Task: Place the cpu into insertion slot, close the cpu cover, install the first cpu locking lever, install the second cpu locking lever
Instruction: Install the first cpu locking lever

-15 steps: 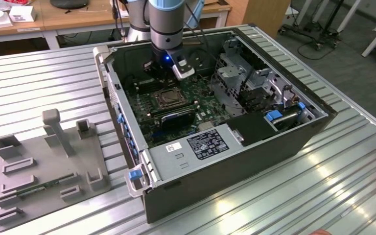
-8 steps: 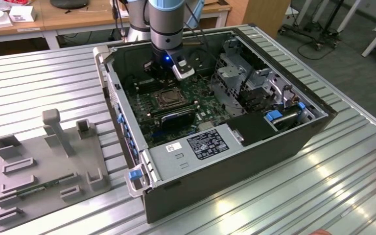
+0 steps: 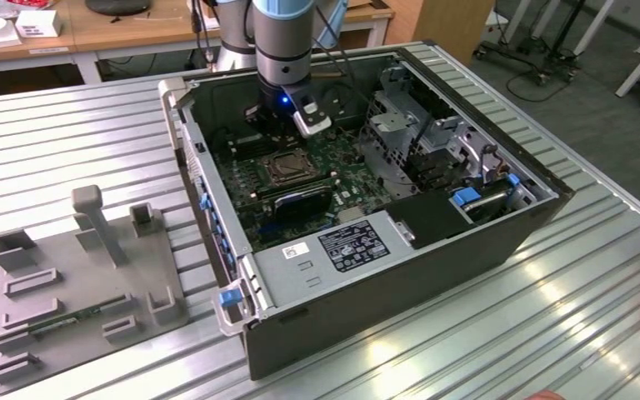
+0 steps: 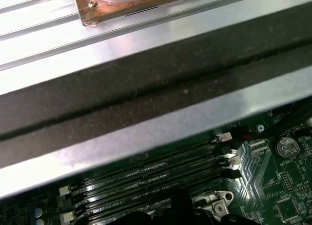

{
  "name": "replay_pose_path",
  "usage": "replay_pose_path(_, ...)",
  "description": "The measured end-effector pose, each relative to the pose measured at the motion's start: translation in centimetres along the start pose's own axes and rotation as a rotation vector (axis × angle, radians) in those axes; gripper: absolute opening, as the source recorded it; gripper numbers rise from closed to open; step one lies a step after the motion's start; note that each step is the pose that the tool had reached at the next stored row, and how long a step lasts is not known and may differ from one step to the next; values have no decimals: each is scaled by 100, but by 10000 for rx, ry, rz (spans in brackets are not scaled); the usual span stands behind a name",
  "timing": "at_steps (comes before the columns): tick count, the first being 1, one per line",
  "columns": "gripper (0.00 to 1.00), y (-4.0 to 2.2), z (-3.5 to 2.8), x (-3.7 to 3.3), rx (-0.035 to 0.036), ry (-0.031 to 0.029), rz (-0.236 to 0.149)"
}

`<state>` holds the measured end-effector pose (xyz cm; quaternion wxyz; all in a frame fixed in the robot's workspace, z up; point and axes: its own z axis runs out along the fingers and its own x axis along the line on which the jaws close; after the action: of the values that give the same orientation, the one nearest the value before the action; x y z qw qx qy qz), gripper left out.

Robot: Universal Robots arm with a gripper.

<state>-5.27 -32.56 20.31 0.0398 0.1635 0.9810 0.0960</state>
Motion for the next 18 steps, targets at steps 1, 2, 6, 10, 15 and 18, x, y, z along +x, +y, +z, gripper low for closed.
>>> replay_pose_path(1,10,0,0,0,5,-1,-1)
replay_pose_path(2,10,-1,4,0,5,-4,-1)
replay_pose_path(6,10,-3,17,1,34,-13,-5)
replay_pose_path(10,10,-7,33,1,68,-24,-8)
replay_pose_path(15,10,-11,52,2,124,-43,-15)
replay_pose_path(18,10,-11,52,2,135,-45,-16)
